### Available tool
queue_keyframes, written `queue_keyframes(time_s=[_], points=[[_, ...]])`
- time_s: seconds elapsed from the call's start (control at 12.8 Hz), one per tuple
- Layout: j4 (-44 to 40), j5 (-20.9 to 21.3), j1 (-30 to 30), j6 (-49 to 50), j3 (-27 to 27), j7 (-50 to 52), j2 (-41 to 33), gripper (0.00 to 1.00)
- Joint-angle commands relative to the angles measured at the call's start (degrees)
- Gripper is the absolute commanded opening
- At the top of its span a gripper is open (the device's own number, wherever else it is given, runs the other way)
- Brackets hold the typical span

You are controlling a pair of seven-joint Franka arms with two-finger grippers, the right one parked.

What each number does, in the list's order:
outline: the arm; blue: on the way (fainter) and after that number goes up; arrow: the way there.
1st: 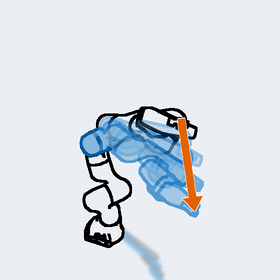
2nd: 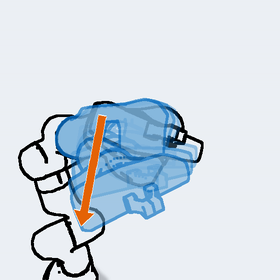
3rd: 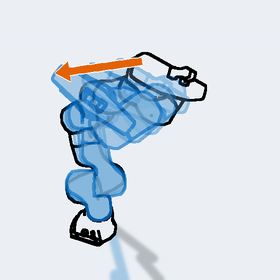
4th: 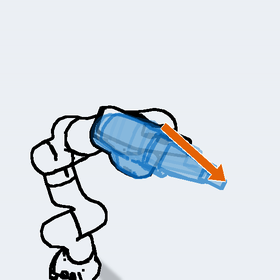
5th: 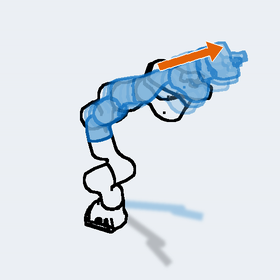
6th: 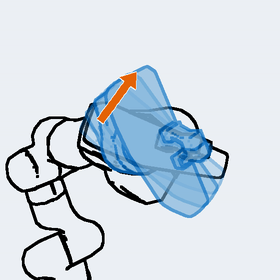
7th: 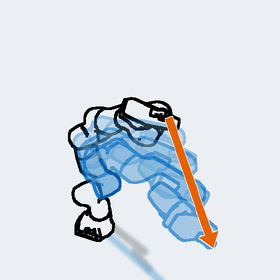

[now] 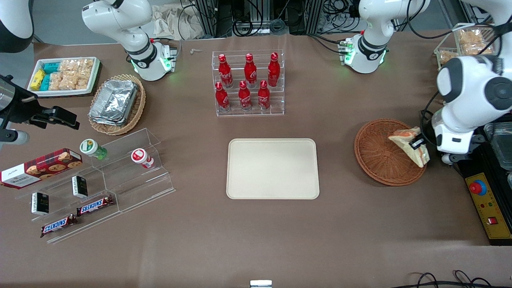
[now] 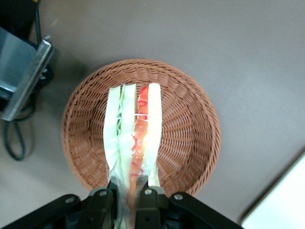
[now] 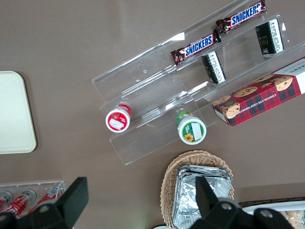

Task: Place sandwich from basket to tray
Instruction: 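Lift the sandwich and carry it with the left gripper to the tray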

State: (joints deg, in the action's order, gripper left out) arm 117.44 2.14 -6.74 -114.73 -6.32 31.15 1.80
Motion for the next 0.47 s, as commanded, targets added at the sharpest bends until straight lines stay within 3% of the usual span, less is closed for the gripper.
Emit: queue_keyframes(time_s=[0.0,0.39], points=[[-8.7,-0.3,0.4,8.1,-1.9,-4.4,2.1,0.00],[-16.9,-2.5,0.3,13.8,-14.0,-3.8,5.9,0.00]])
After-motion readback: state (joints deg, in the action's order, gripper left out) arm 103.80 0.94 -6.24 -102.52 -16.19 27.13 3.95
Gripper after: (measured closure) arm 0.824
